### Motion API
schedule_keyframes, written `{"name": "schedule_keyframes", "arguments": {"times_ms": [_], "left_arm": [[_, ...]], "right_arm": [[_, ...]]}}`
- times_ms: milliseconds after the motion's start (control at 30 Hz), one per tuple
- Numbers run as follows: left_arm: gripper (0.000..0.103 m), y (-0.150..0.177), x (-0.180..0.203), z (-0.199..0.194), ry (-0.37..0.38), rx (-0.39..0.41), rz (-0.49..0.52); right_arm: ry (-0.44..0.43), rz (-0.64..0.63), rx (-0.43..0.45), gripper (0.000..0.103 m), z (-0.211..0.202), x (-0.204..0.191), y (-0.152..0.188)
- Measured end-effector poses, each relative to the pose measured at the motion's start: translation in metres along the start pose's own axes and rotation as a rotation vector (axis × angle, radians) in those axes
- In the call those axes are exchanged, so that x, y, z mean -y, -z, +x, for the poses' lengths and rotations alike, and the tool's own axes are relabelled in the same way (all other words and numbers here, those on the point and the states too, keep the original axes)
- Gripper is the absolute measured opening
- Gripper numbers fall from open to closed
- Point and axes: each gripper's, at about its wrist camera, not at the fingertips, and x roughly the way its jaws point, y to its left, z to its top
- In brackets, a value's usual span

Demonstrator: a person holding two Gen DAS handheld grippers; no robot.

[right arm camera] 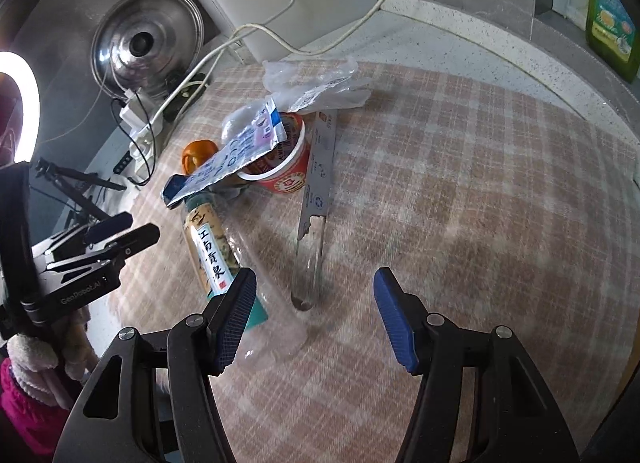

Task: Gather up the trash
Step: 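Move both tools back over the table toward the toothpaste tube and plastic tray, then grasp the toothpaste tube with the left tool while the right tool grasps the clear plastic tray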

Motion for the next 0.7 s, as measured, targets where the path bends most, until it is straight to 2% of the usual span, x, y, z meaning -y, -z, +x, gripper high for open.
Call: {"name": "schedule_keyframes", "arguments": {"times_ms": [233, 467, 700], "left_arm": [[0.060, -0.024, 0.015, 0.023, 0.027, -0.049, 0.073], [0.060, -0.041, 0.039, 0.038, -0.032, -0.077, 0.225], [0.060, -0.046, 0.044, 0.064, -0.071, -0.136, 0.274]], "right_arm": [[-0.033, 0.022, -0.039, 0.060, 0.022, 0.000, -0.017], [-0.037, 0.045, -0.073, 0.060, 0.044, 0.001, -0.024], [-0.034, 0.069, -0.091, 0.060, 0.058, 0.005, -0.031]]}}
